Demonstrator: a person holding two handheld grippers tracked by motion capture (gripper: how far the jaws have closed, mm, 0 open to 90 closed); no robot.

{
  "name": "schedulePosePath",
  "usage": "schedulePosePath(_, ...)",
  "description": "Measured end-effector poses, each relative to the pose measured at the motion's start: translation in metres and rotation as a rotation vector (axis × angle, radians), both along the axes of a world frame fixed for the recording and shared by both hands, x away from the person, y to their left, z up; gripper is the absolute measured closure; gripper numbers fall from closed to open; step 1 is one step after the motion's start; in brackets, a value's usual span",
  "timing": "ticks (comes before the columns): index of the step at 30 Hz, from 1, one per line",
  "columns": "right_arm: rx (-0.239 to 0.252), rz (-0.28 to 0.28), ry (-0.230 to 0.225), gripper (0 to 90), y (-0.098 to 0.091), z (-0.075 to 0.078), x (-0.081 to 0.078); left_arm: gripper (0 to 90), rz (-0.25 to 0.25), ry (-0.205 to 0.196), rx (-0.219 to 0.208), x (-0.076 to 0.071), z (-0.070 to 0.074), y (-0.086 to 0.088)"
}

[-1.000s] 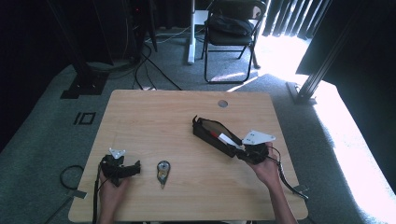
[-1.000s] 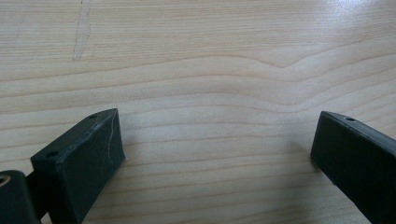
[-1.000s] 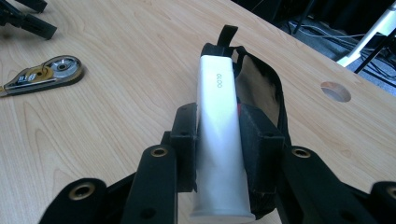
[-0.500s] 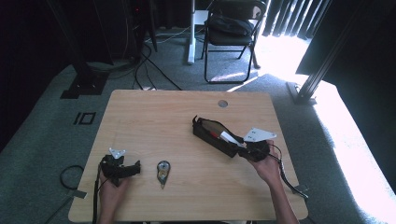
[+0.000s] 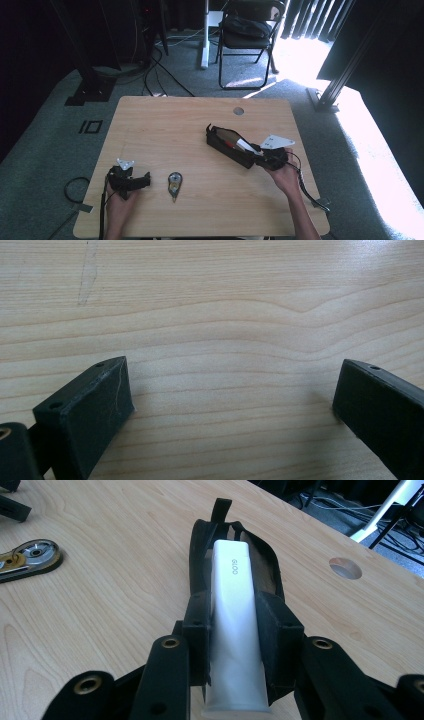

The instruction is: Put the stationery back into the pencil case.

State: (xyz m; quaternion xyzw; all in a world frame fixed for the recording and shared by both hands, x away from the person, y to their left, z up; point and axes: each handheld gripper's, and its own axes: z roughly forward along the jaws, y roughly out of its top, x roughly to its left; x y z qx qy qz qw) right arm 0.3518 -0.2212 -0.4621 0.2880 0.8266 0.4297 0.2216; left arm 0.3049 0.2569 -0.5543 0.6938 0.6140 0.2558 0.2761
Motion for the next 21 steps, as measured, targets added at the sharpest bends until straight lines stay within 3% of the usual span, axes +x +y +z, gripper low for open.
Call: schedulePosePath(21,0.003,-0.012,0.000,68.2,0.0025,0.0011,0.0074,2.6,0.000,0.000,0.000,0.0000,0.0000,0.0000)
